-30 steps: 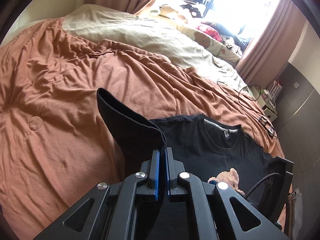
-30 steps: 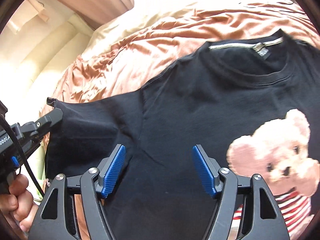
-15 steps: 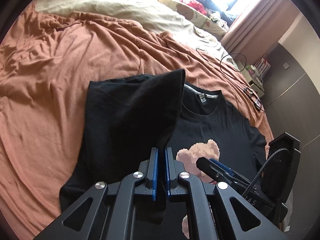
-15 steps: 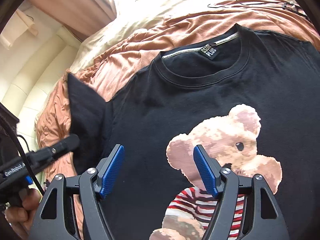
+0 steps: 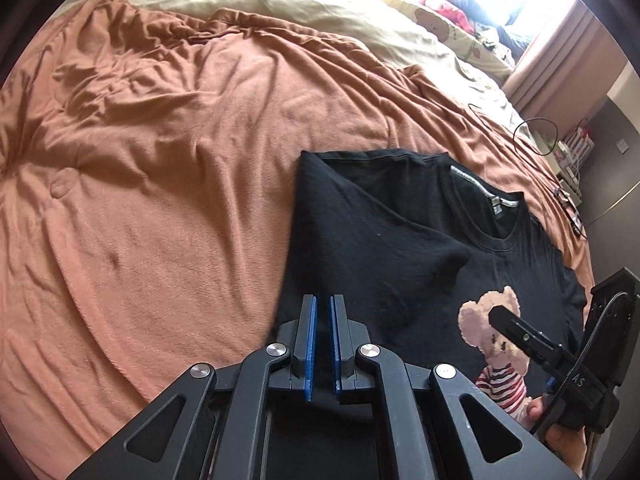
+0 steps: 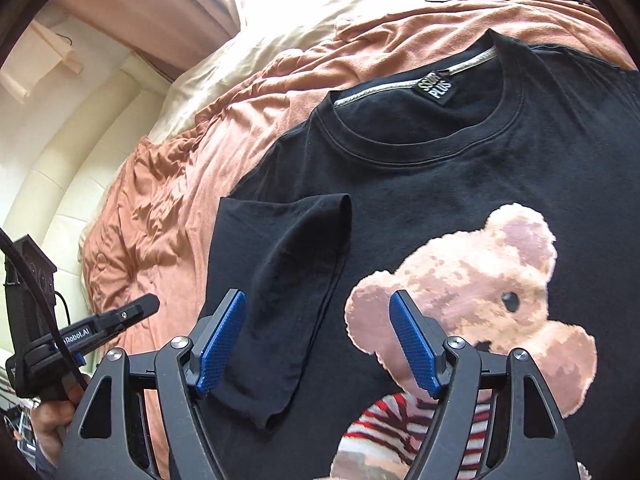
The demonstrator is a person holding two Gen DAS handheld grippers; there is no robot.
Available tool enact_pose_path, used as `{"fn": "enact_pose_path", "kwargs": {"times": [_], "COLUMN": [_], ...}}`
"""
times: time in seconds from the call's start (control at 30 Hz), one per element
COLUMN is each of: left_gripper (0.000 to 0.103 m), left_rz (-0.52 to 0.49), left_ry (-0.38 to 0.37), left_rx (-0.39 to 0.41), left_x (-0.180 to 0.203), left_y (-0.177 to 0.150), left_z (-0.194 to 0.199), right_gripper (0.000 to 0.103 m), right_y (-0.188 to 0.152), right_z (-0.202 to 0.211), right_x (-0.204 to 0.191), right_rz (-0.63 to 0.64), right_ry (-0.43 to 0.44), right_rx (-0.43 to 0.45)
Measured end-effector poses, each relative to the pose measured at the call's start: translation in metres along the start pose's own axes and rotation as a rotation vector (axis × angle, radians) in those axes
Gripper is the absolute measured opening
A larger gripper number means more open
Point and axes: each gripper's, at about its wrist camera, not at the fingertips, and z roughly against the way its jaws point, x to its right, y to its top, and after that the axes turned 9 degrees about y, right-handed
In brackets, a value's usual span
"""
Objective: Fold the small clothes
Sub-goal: 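Lift and fold the gripped side edge over toward the collar with both grippers, then open both grippers to release the folded side onto the shirt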
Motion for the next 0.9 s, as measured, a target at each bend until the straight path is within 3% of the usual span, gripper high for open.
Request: {"fn": "enact_pose_path", "kwargs": {"times": [0.17,0.37,0.53,0.67,0.73,0.9], "left_gripper": [0.006,0.006,0.006,0.006,0.007,0.023], "left_rz": [0.001,-0.008,-0.005,0.005,-0.004,0.007], "left_ry": [0.024,0.033,0.015,0.01,0.011,0.004], "left_rx": [-0.04,-0.075,-0.08,-0.081,-0.075,-0.071], "left_x": [-0.017,-0.025,-0.024,-0.021,-0.019,-0.019], "left_y": [-0.002,-0.001,0.003,0.003,0.003,0.002], "left_z": [-0.025,-0.051,-0.061,-0.062,-0.06,-0.054], "right_gripper": [0.048,0.04,0.003,0.0,0.0,0.0], "right_y": [0.014,0.023,0.026,0.019,0.012,0.007], "right_z": [-0.033,-0.05,-0.051,-0.041,-0.034,-0.031], "right_x": [0.003,0.011,0.013,0.01,0.005,-0.017], "right_rz": [0.01,0.021,0.039,0.018,0.006,0.073], "right_ry": [-0.016,-0.048,-0.106,-0.122,-0.178,-0.252], "right_rx": [-0.033,-0.014,-0.006,0.029,0.046,0.051]}}
